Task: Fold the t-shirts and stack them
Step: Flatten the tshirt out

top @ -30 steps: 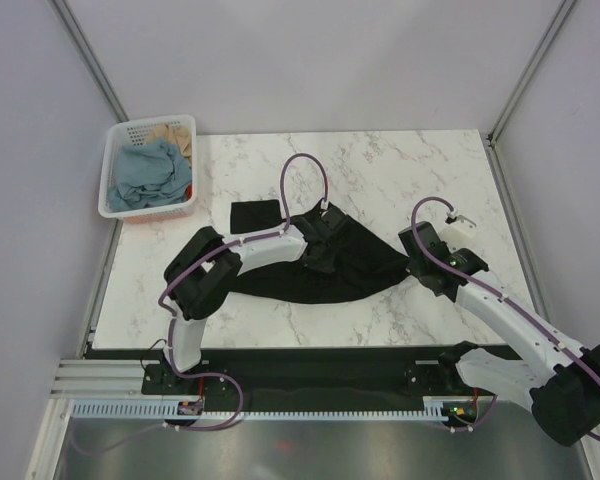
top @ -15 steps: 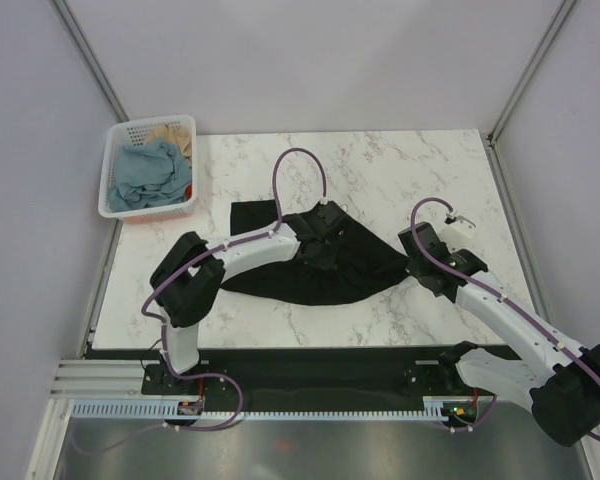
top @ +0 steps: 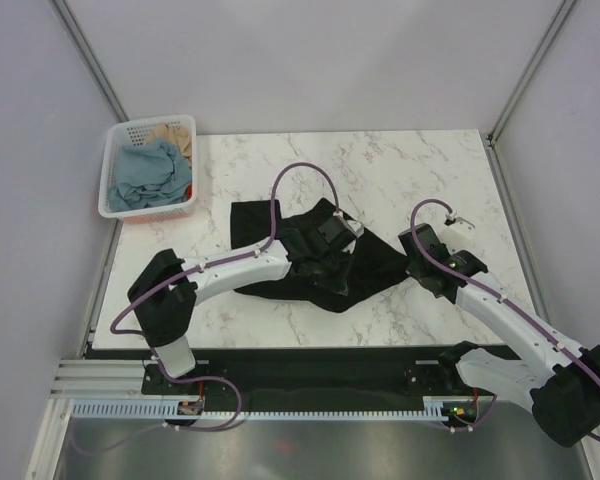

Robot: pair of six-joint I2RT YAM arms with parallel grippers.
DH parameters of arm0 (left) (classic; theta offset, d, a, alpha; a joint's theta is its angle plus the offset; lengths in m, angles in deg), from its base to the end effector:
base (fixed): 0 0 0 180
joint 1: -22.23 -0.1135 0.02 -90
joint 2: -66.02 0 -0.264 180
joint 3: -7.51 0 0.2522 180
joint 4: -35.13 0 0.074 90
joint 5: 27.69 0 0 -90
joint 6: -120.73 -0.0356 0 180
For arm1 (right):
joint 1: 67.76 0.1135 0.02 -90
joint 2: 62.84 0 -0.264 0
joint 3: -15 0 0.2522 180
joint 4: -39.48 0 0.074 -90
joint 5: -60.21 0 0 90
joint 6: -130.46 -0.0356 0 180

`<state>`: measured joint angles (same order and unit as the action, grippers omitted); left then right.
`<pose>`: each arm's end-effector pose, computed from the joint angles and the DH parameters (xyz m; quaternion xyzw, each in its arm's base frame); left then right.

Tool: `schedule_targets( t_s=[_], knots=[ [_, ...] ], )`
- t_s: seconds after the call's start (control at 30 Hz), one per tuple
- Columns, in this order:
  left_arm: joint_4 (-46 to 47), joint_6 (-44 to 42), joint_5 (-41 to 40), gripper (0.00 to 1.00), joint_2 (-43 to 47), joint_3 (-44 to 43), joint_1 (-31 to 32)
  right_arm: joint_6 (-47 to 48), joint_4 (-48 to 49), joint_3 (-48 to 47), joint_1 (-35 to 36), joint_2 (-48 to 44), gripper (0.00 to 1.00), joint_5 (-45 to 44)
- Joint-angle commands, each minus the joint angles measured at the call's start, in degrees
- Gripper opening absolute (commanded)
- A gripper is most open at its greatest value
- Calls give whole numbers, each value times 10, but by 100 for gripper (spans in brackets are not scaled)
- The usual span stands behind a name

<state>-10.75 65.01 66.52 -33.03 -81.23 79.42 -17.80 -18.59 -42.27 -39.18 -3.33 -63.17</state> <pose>0.1986 -0.3129 0.2381 0.2004 0.9350 -0.2326 0.1777 0.1757 0.0734 0.2410 0.3083 0.8762 -0.0330 0.3691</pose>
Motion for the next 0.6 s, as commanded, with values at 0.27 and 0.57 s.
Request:
schedule_targets(
  t_s=[0.27, 0.57],
  knots=[
    [2, -56, 157, 49, 54, -10, -88, 17, 7, -3, -2, -8, 0, -1],
    [2, -315, 279, 41, -48, -77, -150, 69, 62, 15, -2, -35, 0, 47]
  ],
)
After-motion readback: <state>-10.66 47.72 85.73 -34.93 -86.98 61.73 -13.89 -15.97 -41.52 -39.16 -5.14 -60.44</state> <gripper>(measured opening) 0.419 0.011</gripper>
